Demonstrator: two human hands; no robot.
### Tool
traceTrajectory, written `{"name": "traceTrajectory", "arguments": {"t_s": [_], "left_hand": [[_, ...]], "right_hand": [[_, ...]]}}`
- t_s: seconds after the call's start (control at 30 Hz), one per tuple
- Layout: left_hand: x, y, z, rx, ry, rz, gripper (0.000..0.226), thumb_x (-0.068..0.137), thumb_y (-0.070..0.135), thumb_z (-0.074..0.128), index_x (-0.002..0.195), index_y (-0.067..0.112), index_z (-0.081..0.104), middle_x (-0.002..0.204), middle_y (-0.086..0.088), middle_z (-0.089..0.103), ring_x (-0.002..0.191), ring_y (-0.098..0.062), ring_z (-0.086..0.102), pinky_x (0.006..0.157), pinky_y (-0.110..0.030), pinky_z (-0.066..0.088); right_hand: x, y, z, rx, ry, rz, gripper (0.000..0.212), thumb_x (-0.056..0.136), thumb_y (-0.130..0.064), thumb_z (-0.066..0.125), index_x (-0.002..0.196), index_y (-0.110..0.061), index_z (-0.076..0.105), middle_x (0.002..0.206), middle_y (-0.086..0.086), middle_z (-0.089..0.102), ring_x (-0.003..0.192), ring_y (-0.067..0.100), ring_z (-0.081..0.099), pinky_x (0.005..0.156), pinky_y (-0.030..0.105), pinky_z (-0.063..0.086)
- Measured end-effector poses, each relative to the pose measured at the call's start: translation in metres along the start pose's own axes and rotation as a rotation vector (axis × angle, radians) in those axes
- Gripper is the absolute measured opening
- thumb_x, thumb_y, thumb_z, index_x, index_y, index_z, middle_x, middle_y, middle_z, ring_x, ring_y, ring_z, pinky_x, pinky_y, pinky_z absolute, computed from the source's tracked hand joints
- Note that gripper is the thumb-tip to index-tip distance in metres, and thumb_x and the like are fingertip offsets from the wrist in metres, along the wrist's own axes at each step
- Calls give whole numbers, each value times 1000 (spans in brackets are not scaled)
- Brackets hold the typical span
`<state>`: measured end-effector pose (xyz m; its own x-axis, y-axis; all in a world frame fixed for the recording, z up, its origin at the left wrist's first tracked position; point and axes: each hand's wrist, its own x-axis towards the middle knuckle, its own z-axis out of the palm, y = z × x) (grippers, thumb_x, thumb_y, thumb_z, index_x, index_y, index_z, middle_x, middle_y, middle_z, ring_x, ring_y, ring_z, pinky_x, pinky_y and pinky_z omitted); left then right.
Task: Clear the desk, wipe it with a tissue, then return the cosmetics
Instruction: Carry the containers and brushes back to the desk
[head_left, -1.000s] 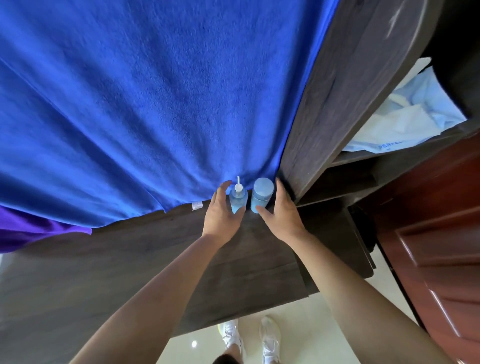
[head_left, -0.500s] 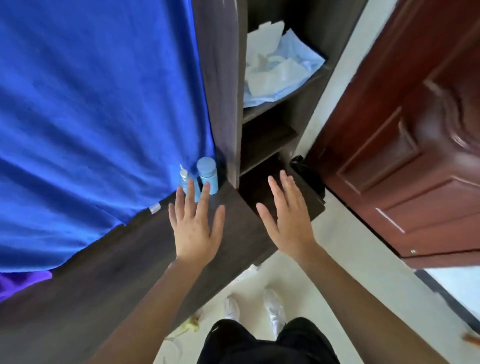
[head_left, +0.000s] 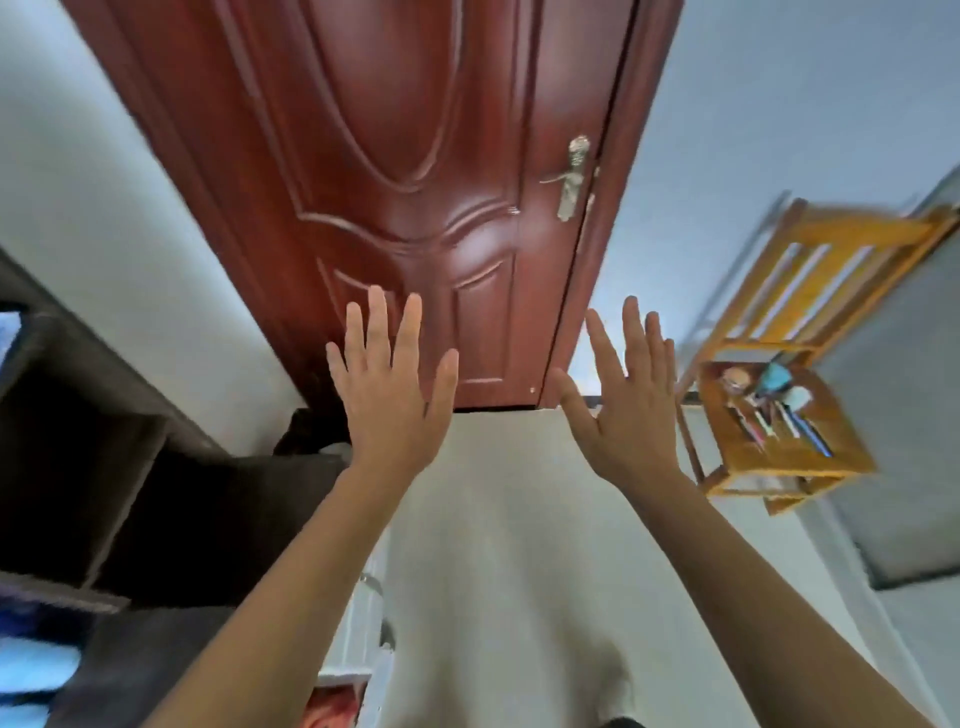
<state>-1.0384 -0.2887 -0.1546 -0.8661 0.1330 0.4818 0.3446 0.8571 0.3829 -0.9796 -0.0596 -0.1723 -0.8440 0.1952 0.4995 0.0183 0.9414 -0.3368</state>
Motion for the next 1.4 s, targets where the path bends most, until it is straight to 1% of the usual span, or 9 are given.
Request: {"name": "traceTrajectory", "arguments": {"t_s": [0.17,0.4,0.5,0.63,0.77,0.93,1.0,1.1,1.4], "left_hand": [[23,145,88,-83,-99,162,62,100,51,38,155,24,27,166,-8,12,152,-31,8,117,-64,15],[37,327,196,-180,-199,313,65,99,53,39,156,25,26,166,-5,9,153,-29,6,117,-64,14],[49,383,227,-219,-225,345,64,99,53,40,156,27,26,166,-4,9,153,-28,7,116,-65,17],[69,426,269,-240,-238,367,63,99,50,44,155,28,27,166,-3,11,153,-28,9,116,-64,18],[90,454,319,-264,-288,358,65,98,52,42,155,26,28,166,-5,12,153,-28,10,116,-64,18],[135,494,399,-319,-323,334,67,96,58,37,156,28,26,166,-2,11,153,-24,8,117,-62,18],[160,513,431,-324,-345,313,67,96,62,32,155,31,25,166,0,10,153,-23,8,118,-62,17],[196,540,475,-316,-363,320,64,97,59,35,155,32,25,166,0,12,152,-24,12,118,-61,17],[251,594,580,-257,-464,359,59,99,51,42,153,27,35,162,-5,24,149,-30,24,116,-60,26]], "right_hand": [[-7,147,-59,-81,46,212,68,100,-63,35,158,-30,22,168,7,10,155,30,5,123,56,13],[-3,326,-122,-144,2,346,69,99,-69,24,158,-33,19,168,3,6,155,28,3,123,57,14],[7,381,-142,-145,2,427,69,99,-69,31,157,-44,5,169,-1,0,155,25,-2,124,53,8],[25,440,-150,-151,-64,479,72,94,-78,19,151,-51,-15,168,-6,-10,154,22,-12,125,51,0],[46,493,-139,-135,-91,542,73,96,-75,26,154,-47,-8,168,-6,-11,155,25,-10,124,57,8],[85,566,-122,-153,-94,544,80,86,-85,12,154,-49,-10,168,-6,-10,155,25,-8,123,57,12],[109,599,-116,-165,-110,559,78,88,-83,17,154,-49,-8,168,-5,-7,155,26,-6,122,59,16],[151,645,-105,-174,-122,580,76,92,-78,30,152,-53,-9,168,-7,-8,155,26,-6,121,59,17],[208,747,-50,-170,-154,644,69,91,-79,26,150,-59,-5,168,-6,0,154,30,6,115,57,21]]}}
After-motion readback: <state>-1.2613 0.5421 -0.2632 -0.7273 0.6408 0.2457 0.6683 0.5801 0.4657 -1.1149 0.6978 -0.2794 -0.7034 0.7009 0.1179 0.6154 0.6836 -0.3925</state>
